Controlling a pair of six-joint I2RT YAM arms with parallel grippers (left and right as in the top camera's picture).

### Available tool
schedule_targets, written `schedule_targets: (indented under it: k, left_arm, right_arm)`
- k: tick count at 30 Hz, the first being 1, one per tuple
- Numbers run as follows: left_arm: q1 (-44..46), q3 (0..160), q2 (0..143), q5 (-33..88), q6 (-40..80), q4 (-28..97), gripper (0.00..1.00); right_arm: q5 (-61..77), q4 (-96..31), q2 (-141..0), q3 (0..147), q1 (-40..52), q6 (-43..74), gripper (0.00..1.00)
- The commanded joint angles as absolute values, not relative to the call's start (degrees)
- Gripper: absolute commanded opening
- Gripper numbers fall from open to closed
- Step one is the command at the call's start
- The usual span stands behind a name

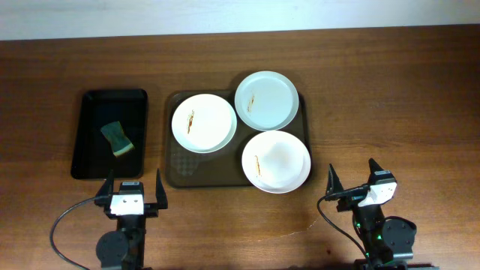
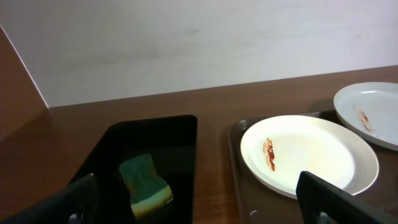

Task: Clean dirty plates on tray and stack at the side

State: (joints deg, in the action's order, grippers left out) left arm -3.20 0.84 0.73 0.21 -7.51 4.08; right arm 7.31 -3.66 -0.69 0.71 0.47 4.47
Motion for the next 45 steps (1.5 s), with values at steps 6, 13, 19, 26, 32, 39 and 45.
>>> schedule_targets:
  k: [6, 13, 19, 26, 32, 39, 45]
  left_arm:
    - [-3.53, 0.54, 0.67, -4.05, -7.79, 4.36, 0.99]
    - [-3.55, 1.13, 0.67, 1.39, -7.77, 0.45, 0.99]
    - [-3.55, 7.49, 0.69, 7.86, -7.79, 4.71, 0.99]
    - [-3.55, 20.93, 9.82, 10.04, -7.77, 12.86, 0.99]
    - [-3.55, 33.69, 24.64, 12.73, -7.11, 16.6, 0.99]
    - [-3.55, 45.93, 39.27, 12.75, -6.92, 24.91, 0.99]
    - [-3.55, 53.15, 52.21, 17.02, -6.94, 26.17, 0.99]
  right_arm:
    - [6.59, -3.42, -0.36, 0.32, 0.69, 4.32, 0.98]
    - [12.08, 0.25, -0.36, 0.67, 0.71, 4.97, 0.98]
    - [13.1, -5.52, -0.36, 6.61, 0.75, 4.97, 0.98]
    - [13.13, -19.03, -0.36, 17.98, 0.75, 4.99, 0.98]
    - [14.61, -19.77, -2.87, 22.59, 0.75, 4.95, 0.98]
    - [17.19, -21.26, -18.46, 32.4, 0.75, 4.95, 0.99]
    - [18.98, -27.38, -35.68, 45.56, 0.75, 4.95, 0.98]
